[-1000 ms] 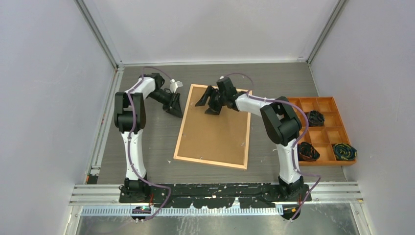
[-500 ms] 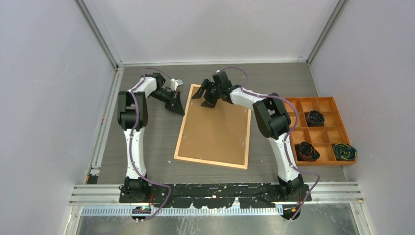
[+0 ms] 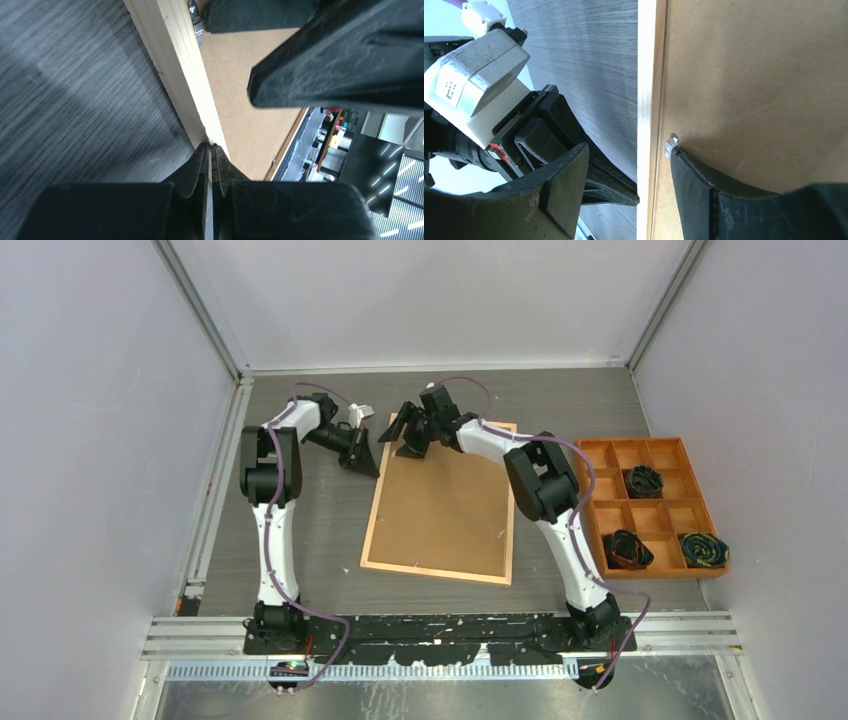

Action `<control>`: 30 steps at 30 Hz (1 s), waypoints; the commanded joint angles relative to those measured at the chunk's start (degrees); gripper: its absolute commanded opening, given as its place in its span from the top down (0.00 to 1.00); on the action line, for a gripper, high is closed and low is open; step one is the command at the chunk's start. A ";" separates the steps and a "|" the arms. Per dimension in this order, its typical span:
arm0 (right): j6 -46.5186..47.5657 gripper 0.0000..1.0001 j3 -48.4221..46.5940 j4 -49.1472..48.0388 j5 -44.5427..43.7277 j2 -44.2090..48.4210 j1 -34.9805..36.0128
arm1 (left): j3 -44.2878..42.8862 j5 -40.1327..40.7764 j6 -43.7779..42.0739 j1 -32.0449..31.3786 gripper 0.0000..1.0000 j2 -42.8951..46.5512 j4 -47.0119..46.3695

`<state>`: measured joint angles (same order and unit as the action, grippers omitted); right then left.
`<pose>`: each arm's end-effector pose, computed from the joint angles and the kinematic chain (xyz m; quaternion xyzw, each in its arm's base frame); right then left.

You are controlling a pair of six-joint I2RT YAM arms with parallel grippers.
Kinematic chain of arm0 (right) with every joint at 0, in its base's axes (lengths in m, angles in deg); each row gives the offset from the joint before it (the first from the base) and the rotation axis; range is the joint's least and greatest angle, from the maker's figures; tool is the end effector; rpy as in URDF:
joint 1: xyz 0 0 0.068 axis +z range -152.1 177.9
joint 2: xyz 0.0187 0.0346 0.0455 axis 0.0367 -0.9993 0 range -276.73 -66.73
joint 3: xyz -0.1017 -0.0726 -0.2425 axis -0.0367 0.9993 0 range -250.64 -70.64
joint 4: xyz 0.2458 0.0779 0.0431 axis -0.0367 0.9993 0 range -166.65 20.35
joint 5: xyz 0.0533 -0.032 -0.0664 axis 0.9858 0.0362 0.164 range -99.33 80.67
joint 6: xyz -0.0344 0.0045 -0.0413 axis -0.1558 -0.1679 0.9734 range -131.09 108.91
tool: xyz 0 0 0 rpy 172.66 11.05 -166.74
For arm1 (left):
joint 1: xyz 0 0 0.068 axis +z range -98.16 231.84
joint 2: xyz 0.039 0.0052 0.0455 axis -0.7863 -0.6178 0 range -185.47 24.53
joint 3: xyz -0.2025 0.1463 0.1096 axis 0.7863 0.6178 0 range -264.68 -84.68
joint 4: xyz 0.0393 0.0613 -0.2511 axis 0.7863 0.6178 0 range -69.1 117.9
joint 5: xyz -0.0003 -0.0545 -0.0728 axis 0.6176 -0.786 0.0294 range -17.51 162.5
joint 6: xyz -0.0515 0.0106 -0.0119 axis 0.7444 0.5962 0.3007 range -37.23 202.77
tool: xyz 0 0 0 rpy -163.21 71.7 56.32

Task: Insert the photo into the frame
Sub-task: Install the photo frame at the center of the board.

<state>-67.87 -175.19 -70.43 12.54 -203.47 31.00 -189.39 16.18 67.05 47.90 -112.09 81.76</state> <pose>0.4412 0.3035 0.1481 0.1005 0.8821 0.4227 0.1818 0.4440 -0.0604 0.1226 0.1393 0.8704 -0.4715 0.0272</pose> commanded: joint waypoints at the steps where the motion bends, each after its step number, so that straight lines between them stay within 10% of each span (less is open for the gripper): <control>1: -0.05 0.35 -2.14 2.35 -0.05 -1.04 0.95 | 1.30 0.74 -1.33 -0.89 0.96 0.57 -0.68; 30: -6.01 0.38 -1.61 -1.64 -7.44 -1.70 2.33 | 2.66 1.93 -2.44 -0.89 0.97 1.13 -1.01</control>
<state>-72.13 -177.44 -68.35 9.19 -204.52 32.24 -188.25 15.22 66.89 48.05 -111.96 80.73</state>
